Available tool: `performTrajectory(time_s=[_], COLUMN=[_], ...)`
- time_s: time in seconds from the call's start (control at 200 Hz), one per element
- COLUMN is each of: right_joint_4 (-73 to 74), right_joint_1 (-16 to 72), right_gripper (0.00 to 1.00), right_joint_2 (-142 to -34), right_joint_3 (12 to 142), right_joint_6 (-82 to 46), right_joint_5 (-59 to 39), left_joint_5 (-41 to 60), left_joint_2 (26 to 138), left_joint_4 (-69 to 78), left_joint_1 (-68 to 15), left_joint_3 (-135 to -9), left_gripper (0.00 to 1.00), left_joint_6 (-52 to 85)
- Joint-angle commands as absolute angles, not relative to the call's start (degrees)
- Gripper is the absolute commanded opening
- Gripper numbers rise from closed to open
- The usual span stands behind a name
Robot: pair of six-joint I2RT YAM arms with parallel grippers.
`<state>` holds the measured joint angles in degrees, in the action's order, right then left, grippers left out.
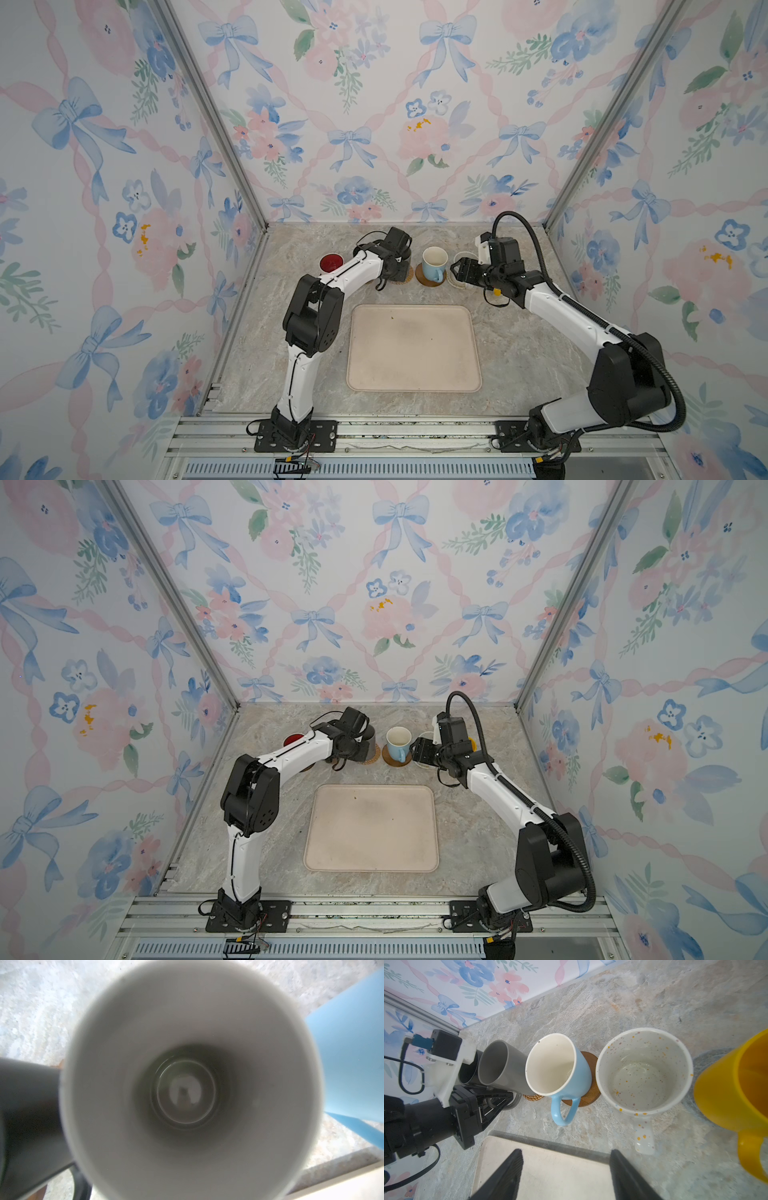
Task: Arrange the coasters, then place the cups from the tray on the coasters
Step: 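Lower the grey mug onto the rattan coaster with the left gripper, then open the left gripper and raise it off the grey mug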
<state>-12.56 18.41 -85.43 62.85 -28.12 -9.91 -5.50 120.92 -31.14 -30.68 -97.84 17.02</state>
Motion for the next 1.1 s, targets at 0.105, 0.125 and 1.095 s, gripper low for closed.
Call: performTrajectory(time_s=[0.105, 0.125, 1.095], right_joint_4=[-11.82, -11.90, -11.57], right_joint_1=[17.92, 17.93, 17.93], right_gripper=[0.69, 0.69, 0.71], right_joint_2=[-86.04, -86.04, -86.04], right_joint_3=[62.75, 62.74, 62.52], right_joint_6=[-28.56, -28.60, -28.82], right_joint_5=[-10.41, -10.46, -10.66], left_joint_5=[-5.17, -5.16, -5.87], left_joint_2=[120.34, 120.24, 114.85], left_joint_4=[-30.08, -30.10, -30.08], left_joint_1=[-30.32, -30.28, -31.30], left_joint_3=[-97.65, -97.57, -96.07], left_gripper=[0.25, 0.25, 0.65], left_joint_6=[16.96, 16.96, 16.18])
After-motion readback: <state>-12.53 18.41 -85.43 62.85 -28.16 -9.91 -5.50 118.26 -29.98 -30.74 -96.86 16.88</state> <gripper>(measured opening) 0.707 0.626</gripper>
